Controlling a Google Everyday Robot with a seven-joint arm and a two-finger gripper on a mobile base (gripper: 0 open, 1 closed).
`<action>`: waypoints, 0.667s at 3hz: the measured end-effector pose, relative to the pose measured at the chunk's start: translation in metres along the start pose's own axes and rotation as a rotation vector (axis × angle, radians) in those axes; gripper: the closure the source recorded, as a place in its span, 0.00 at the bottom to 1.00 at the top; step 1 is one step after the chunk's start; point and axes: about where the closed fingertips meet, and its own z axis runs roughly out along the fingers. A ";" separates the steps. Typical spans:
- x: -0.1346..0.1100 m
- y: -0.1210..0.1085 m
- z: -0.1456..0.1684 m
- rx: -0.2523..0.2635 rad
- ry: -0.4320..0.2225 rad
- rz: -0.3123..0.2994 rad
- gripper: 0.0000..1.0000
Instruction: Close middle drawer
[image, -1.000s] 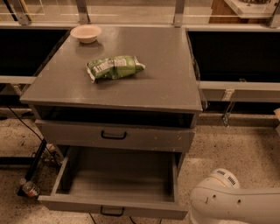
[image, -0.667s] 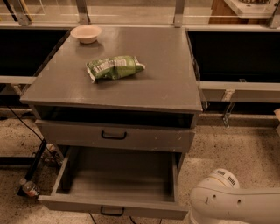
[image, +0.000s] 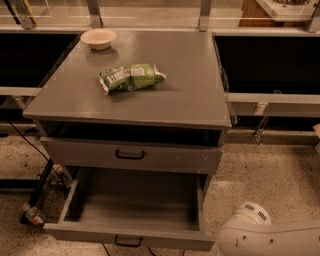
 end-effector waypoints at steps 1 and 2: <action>-0.007 0.018 0.006 0.008 0.026 -0.055 1.00; -0.019 0.041 0.010 0.005 0.040 -0.117 1.00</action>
Offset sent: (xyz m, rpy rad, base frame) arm -0.0503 0.0679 -0.0139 -0.0267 0.0253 0.2059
